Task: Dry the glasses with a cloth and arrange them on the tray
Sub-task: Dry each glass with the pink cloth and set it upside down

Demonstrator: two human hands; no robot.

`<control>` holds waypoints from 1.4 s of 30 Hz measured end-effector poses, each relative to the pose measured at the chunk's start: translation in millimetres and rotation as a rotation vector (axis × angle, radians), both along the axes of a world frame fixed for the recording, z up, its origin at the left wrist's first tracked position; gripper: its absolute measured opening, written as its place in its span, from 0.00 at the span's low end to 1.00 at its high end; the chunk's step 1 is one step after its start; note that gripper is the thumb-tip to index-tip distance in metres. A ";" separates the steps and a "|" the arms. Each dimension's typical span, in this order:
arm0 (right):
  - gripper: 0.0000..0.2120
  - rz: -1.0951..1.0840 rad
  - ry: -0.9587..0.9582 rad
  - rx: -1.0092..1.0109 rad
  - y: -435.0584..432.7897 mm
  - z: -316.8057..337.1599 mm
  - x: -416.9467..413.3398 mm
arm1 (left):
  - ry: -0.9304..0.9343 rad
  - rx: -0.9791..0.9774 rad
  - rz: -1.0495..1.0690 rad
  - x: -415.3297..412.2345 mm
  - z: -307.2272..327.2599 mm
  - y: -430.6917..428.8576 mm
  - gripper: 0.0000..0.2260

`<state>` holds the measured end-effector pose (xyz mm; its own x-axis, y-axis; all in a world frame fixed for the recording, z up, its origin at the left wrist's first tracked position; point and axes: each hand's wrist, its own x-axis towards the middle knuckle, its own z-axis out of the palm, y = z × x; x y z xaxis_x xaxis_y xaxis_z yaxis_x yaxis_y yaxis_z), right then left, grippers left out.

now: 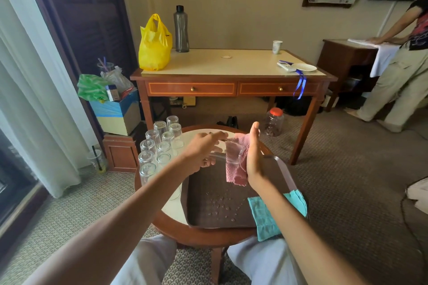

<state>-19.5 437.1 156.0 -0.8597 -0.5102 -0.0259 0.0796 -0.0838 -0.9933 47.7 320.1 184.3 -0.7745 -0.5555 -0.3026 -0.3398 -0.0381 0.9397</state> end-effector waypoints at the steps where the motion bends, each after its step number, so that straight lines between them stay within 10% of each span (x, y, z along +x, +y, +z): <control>1: 0.32 -0.011 0.033 0.044 -1.6 5.9 4.9 | -0.015 0.130 0.053 0.8 0.7 2.1 0.13; 3: 0.45 0.010 0.121 0.113 -5.6 6.8 5.6 | -0.044 0.389 0.133 3.8 1.1 2.5 0.14; 11: 0.39 0.097 0.470 0.165 -2.2 16.9 0.7 | -0.037 0.707 0.163 12.6 -1.0 6.1 0.17; 15: 0.42 0.119 0.184 0.163 -7.4 15.4 -9.7 | 0.007 0.263 0.217 8.1 6.2 19.1 0.16; 20: 0.38 0.187 -0.260 0.178 -7.1 17.2 -13.3 | 0.423 -0.919 0.125 19.4 -19.6 8.0 0.19; 23: 0.37 0.242 -0.353 0.195 -6.6 14.9 -12.8 | 0.646 -1.143 -0.019 23.0 -29.8 -5.0 0.15; 26: 0.33 0.142 -0.205 0.164 -13.1 9.6 -7.7 | 0.650 -0.987 0.064 17.9 -35.7 -9.5 0.15; 30: 0.30 -0.038 0.205 0.108 -24.2 8.2 0.2 | 0.315 -0.109 0.259 5.9 -8.4 -4.8 0.15; 32: 0.30 -0.073 0.224 0.092 -24.3 6.2 -0.5 | 0.169 -0.029 0.216 3.9 1.6 -5.1 0.16; 38: 0.31 0.349 -0.392 0.100 -2.9 12.0 -11.0 | 0.467 -1.082 0.091 18.1 2.1 0.8 0.17; 42: 0.17 0.486 -0.405 0.099 10.1 21.1 -2.8 | 0.730 -1.378 -0.206 22.7 -1.9 -1.5 0.14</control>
<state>-22.3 447.2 177.1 -0.4432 -0.8178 -0.3671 0.4556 0.1472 -0.8779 70.4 318.6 182.4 -0.6155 0.0516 0.7864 0.2938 0.9410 0.1682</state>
